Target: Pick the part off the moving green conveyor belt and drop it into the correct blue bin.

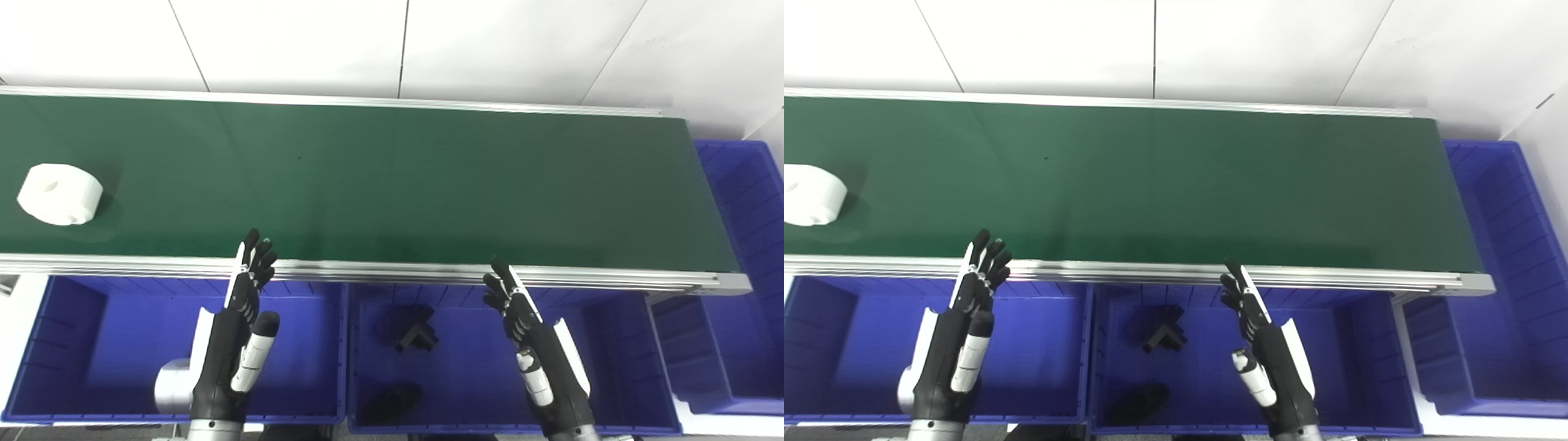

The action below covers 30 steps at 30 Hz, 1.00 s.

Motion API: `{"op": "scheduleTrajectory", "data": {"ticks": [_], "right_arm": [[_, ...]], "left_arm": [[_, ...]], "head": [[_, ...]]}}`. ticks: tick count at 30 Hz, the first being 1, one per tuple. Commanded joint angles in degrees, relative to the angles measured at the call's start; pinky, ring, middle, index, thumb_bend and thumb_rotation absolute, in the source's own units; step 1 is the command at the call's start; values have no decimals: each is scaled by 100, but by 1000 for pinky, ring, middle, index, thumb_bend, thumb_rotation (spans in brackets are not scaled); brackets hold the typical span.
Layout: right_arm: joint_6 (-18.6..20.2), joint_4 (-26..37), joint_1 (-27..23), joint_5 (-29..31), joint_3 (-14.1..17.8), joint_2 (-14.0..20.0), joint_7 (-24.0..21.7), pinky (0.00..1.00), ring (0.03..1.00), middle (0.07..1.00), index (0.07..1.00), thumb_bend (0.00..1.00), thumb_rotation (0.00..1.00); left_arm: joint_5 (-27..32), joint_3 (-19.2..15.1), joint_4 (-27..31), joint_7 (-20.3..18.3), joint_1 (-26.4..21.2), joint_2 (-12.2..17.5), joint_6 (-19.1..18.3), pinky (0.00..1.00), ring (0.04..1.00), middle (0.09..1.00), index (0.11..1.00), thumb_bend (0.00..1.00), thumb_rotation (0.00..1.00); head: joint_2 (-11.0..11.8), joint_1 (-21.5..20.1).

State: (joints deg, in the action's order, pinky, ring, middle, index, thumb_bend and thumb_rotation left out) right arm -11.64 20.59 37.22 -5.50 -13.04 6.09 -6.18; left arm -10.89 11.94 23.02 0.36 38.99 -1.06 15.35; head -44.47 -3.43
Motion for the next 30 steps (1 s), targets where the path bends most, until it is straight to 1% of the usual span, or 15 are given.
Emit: {"op": "scheduleTrajectory", "data": {"ticks": [1, 8, 13, 16, 17, 18, 19, 21, 22, 23, 24, 27, 28, 29, 30], "right_arm": [[-45, 156, 45, 44, 3, 18, -14, 922, 964, 992, 978, 888, 1000], [-22, 179, 52, -10, 4, 9, -1, 919, 961, 990, 976, 886, 1000], [-51, 150, 55, 34, 2, 17, -12, 921, 962, 991, 975, 880, 1000], [-143, 51, 43, 60, 13, 36, -15, 924, 964, 994, 977, 886, 1000], [-173, 8, 35, 76, 22, 46, -16, 926, 965, 996, 979, 900, 1000], [-228, -73, 18, 110, 42, 70, -21, 931, 968, 998, 983, 911, 1000], [-265, -128, 6, 133, 56, 86, -26, 932, 969, 999, 984, 913, 1000], [-407, -311, -29, 193, 108, 150, -40, 939, 971, 1000, 990, 914, 1000], [-456, -391, -46, 231, 136, 181, -52, 941, 972, 1000, 991, 913, 1000], [-490, -445, -58, 258, 155, 201, -62, 943, 973, 1000, 993, 913, 1000], [-528, -506, -75, 295, 184, 226, -73, 944, 973, 1000, 994, 913, 1000], [-651, -699, -134, 393, 277, 328, -118, 957, 988, 1000, 1000, 918, 1000], [-668, -747, -154, 423, 307, 361, -134, 957, 988, 1000, 1000, 919, 1000], [-688, -805, -184, 452, 346, 406, -151, 960, 991, 1000, 1000, 920, 1000], [-699, -840, -200, 473, 373, 432, -162, 963, 994, 1000, 1000, 924, 1000]], "left_arm": [[-54, 28, 137, 21, 72, -9, 95, 924, 937, 966, 1000, 648, 966], [-72, 21, 141, 23, 77, -12, 64, 924, 937, 966, 1000, 634, 970], [-90, 20, 86, 47, 78, -26, 125, 914, 929, 961, 1000, 634, 967], [-82, 38, -4, 40, 84, -14, 184, 907, 928, 960, 1000, 631, 963], [-62, 51, -39, 34, 83, -16, 195, 908, 930, 959, 1000, 641, 940], [-79, 71, -105, 46, 77, -36, 234, 899, 927, 954, 1000, 637, 927], [-95, 84, -150, 58, 72, -52, 265, 896, 925, 952, 1000, 634, 924], [-224, 126, -321, 116, 46, -108, 388, 855, 909, 942, 1000, 618, 913], [-272, 150, -402, 138, 32, -132, 437, 843, 905, 939, 1000, 614, 909], [-302, 166, -455, 153, 23, -147, 470, 828, 900, 937, 997, 603, 901], [-329, 189, -534, 178, 5, -179, 508, 823, 899, 936, 996, 599, 899], [-484, 261, -749, 290, -67, -314, 591, 724, 855, 895, 917, 629, 835], [-565, 278, -826, 336, -99, -354, 659, 718, 853, 892, 913, 630, 833], [-659, 304, -912, 391, -133, -406, 718, 694, 846, 885, 898, 625, 824], [-722, 319, -962, 432, -151, -443, 744, 673, 838, 876, 882, 623, 817]], "head": [[-3, 17], [-6, 8], [80, 57], [268, 249], [344, 339], [506, 518], [506, 518], [794, 833], [878, 946], [878, 946], [1028, 1168], [1224, 1536], [1272, 1650], [1359, 1881], [1359, 1881]]}}
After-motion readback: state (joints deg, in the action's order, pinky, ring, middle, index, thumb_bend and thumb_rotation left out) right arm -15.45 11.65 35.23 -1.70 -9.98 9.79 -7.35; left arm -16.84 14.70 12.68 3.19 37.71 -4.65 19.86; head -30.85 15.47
